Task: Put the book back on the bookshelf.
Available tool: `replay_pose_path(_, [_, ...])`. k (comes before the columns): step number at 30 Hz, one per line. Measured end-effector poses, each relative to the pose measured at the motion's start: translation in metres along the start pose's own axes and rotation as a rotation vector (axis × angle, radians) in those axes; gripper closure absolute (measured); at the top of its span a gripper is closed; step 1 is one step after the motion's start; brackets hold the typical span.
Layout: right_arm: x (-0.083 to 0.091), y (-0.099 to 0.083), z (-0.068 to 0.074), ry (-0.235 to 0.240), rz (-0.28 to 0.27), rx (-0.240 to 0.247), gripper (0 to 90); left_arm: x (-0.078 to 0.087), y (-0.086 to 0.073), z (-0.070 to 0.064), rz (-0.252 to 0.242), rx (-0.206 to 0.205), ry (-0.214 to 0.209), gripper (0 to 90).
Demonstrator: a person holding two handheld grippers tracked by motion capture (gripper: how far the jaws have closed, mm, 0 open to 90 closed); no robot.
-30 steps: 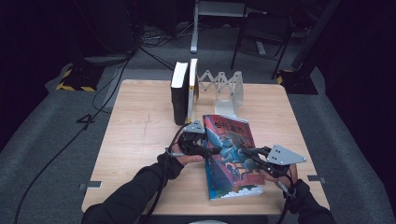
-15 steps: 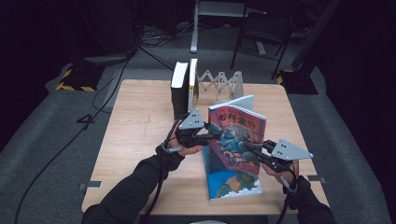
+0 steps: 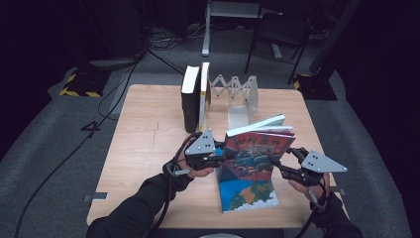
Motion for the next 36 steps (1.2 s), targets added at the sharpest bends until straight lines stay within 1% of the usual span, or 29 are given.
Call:
replay_pose_path(1, [-0.001,-0.003,-0.002,0.008,0.018,-0.015,41.2,0.0,-0.001,-0.001,-0.003,0.005,-0.008,70.6])
replay_pose_path(2, [-0.001,-0.003,-0.002,0.008,0.018,-0.015,41.2,0.0,-0.001,-0.001,-0.003,0.005,-0.008,70.9])
replay_pose_path(3, [-0.002,-0.006,-0.002,0.016,0.029,-0.028,40.1,0.0,-0.001,-0.003,-0.009,0.015,-0.019,70.9])
replay_pose_path(4, [-0.005,-0.01,0.0,0.037,0.046,-0.024,38.6,0.0,-0.003,-0.004,-0.013,0.022,-0.029,71.6])
replay_pose_path(5, [-0.005,-0.01,0.0,0.037,0.046,-0.024,38.6,0.0,-0.004,-0.006,-0.021,0.034,-0.042,71.6])
replay_pose_path(7, [-0.008,-0.009,0.003,0.035,0.049,-0.008,35.8,0.001,-0.006,-0.009,-0.029,0.028,-0.053,72.3])
replay_pose_path(10, [-0.008,-0.01,0.002,0.043,0.045,-0.02,35.4,0.0,-0.007,-0.014,-0.018,0.015,-0.068,72.1])
replay_pose_path(12, [-0.008,-0.01,0.002,0.047,0.046,-0.024,34.9,-0.004,-0.014,-0.018,0.01,0.0,-0.056,71.0])
replay_pose_path(13, [-0.008,-0.01,0.002,0.048,0.046,-0.023,34.4,-0.006,-0.018,-0.019,0.013,0.006,-0.06,70.7])
replay_pose_path(15, [-0.008,-0.01,0.002,0.049,0.044,-0.024,34.7,-0.006,-0.02,-0.019,0.009,0.008,-0.059,70.5])
replay_pose_path(16, [-0.008,-0.01,0.003,0.048,0.044,-0.023,35.1,-0.006,-0.021,-0.018,0.01,0.004,-0.047,70.4])
replay_pose_path(17, [-0.009,-0.01,0.004,0.045,0.044,-0.016,35.7,-0.006,-0.021,-0.018,0.01,0.004,-0.047,70.4])
replay_pose_path(18, [-0.009,-0.01,0.004,0.045,0.044,-0.016,35.7,-0.008,-0.023,-0.019,0.01,0.01,-0.042,70.4])
replay_pose_path(19, [-0.009,-0.01,0.004,0.043,0.041,-0.013,35.6,-0.011,-0.026,-0.019,0.019,0.015,-0.037,70.3])
replay_pose_path(21, [-0.009,-0.011,0.004,0.04,0.039,-0.016,36.0,-0.019,-0.033,-0.021,0.056,-0.002,-0.018,68.4])
replay_pose_path(23, [-0.008,-0.011,0.004,0.045,0.037,-0.028,36.6,-0.027,-0.04,-0.022,0.082,-0.006,-0.014,67.1])
replay_pose_path(24, [-0.008,-0.011,0.004,0.046,0.035,-0.026,36.9,-0.03,-0.042,-0.023,0.084,0.002,-0.014,66.4])
replay_pose_path(26, [-0.007,-0.01,0.005,0.044,0.036,-0.022,37.3,-0.033,-0.041,-0.024,0.063,0.024,-0.007,65.5])
replay_pose_path(30, [-0.008,-0.01,0.005,0.039,0.036,-0.027,37.7,-0.036,-0.036,-0.023,0.042,0.03,0.002,63.5])
replay_pose_path(33, [-0.008,-0.01,0.005,0.038,0.037,-0.028,37.8,-0.036,-0.033,-0.022,0.031,0.029,0.004,63.3])
replay_pose_path(36, [-0.009,-0.01,0.005,0.034,0.039,-0.029,37.7,-0.035,-0.024,-0.02,0.018,0.016,0.023,62.8])
Point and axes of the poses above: each handheld gripper's, and its own axes: x roughly backward along the jaws, y roughly out of its top, z roughly to its left, the point moved 6 cm from there along -x, roughly forward along the jaws, and after that the axes turned 2 degrees about -z, right-handed, at the moved point
